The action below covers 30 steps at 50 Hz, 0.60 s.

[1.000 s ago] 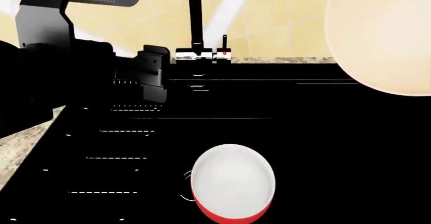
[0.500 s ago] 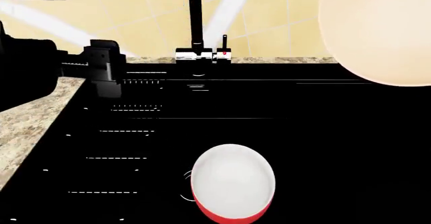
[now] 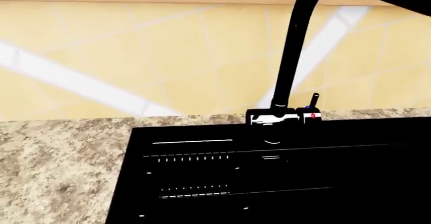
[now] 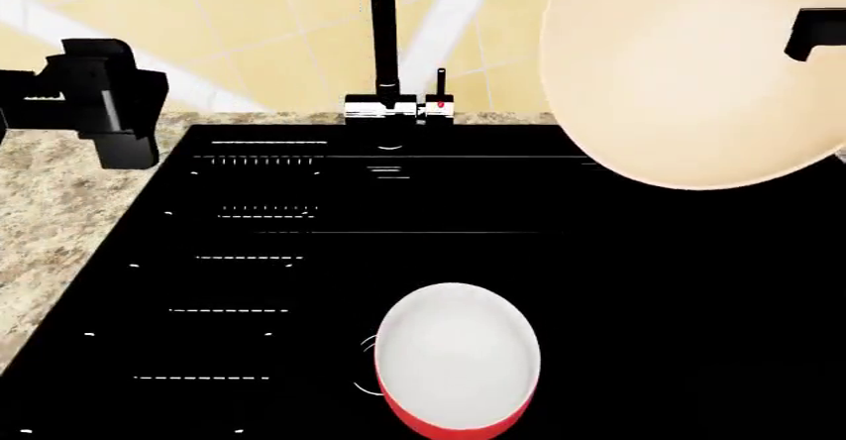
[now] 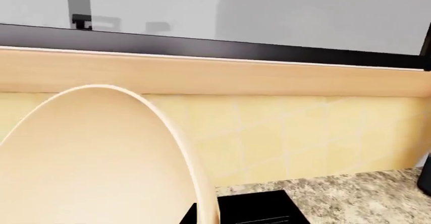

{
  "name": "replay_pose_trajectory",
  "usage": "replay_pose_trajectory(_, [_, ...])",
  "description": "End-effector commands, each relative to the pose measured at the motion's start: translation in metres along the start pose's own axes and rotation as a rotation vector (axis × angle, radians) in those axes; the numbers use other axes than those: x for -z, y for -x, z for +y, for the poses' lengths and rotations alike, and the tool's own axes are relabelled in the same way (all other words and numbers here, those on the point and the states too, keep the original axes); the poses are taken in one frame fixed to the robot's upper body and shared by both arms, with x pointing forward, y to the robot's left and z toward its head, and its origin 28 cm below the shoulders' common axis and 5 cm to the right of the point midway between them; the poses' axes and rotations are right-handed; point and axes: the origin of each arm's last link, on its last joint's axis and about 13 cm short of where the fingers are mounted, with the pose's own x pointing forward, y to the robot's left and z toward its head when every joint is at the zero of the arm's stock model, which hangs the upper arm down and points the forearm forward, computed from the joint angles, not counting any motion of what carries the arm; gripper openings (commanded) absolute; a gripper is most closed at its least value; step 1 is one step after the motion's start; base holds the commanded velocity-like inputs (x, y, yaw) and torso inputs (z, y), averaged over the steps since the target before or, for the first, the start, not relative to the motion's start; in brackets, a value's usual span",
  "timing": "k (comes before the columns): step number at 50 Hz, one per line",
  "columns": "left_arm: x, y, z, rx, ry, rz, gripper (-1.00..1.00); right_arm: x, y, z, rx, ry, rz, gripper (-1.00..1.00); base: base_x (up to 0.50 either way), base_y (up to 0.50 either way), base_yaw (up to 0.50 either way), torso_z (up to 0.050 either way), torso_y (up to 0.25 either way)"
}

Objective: Stack the bowls in the sink.

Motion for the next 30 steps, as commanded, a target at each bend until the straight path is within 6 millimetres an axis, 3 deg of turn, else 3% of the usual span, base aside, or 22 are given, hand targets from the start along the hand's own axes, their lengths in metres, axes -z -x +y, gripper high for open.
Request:
replay_pose_trajectory(1, [-0.002,0.007,0.006,-0.011,0.006,-0.03,1.0,-0.007,-0.008,0.013,-0.028,0.085,0.056,-1.0,0.0,0.0,0.0,0.0,0.0])
replay_pose_trajectory(19, [0.0,0.009,0.009,-0.017,-0.005,-0.036,1.0,-0.021,-0.019,0.031,-0.043,0.184,0.16,-1.0,0.0,0.0,0.0,0.0,0.0])
replay_pose_trajectory(30, [0.0,0.01,0.01,-0.024,-0.01,-0.039,1.0,-0.015,-0.022,0.04,-0.111,0.203,0.225,-1.0,0.0,0.0,0.0,0.0,0.0])
